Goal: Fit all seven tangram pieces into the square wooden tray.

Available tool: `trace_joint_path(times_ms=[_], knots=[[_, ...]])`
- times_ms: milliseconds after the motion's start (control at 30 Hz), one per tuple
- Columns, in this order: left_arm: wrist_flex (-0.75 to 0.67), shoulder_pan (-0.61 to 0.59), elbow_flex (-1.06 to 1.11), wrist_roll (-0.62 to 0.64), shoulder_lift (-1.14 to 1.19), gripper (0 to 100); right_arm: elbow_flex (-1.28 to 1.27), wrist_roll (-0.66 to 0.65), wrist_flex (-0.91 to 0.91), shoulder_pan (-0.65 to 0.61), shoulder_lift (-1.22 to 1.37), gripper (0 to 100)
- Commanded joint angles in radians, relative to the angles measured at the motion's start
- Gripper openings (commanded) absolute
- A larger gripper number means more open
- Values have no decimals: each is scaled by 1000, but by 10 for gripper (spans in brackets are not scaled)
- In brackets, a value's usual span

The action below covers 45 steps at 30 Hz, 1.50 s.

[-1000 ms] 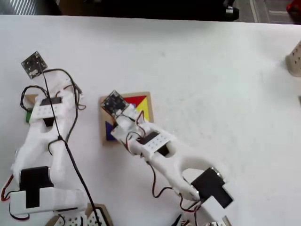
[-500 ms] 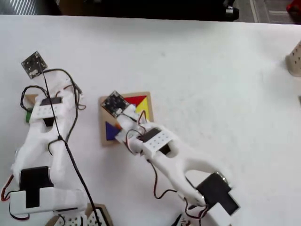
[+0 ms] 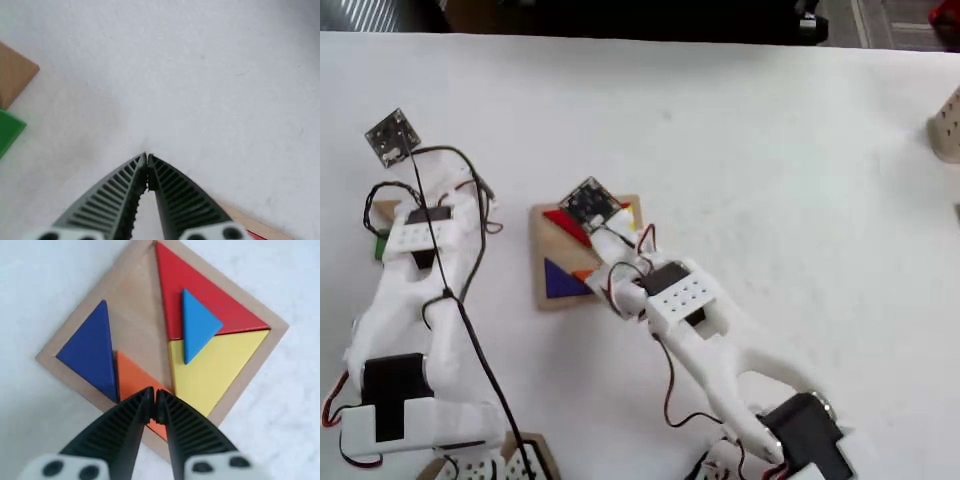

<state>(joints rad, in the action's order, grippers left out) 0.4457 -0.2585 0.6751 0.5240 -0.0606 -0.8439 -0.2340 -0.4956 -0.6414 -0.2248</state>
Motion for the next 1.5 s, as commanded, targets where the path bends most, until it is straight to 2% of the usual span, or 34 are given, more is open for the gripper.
trace_joint_path(times_ms=[0, 133, 267, 500, 633, 800, 1200, 1467], knots=[[-26, 8, -44, 0, -2, 24, 20, -11, 120, 30, -33, 21], [-25, 8, -44, 0, -2, 24, 25, -5, 329, 107, 61, 18], [-25, 8, -44, 0, -2, 24, 38, -5, 415, 168, 157, 18], [-25, 10, -44, 0, -2, 24, 172, -5, 394, 133, 309, 18], [-23, 8, -44, 0, -2, 24, 298, -5, 386, 154, 444, 18], [-23, 8, -44, 0, -2, 24, 440, -5, 222, 140, 515, 18], [-29, 8, -44, 0, -2, 24, 358, -14, 157, 35, 404, 18], [-29, 8, -44, 0, -2, 24, 275, -14, 157, 28, 297, 18]])
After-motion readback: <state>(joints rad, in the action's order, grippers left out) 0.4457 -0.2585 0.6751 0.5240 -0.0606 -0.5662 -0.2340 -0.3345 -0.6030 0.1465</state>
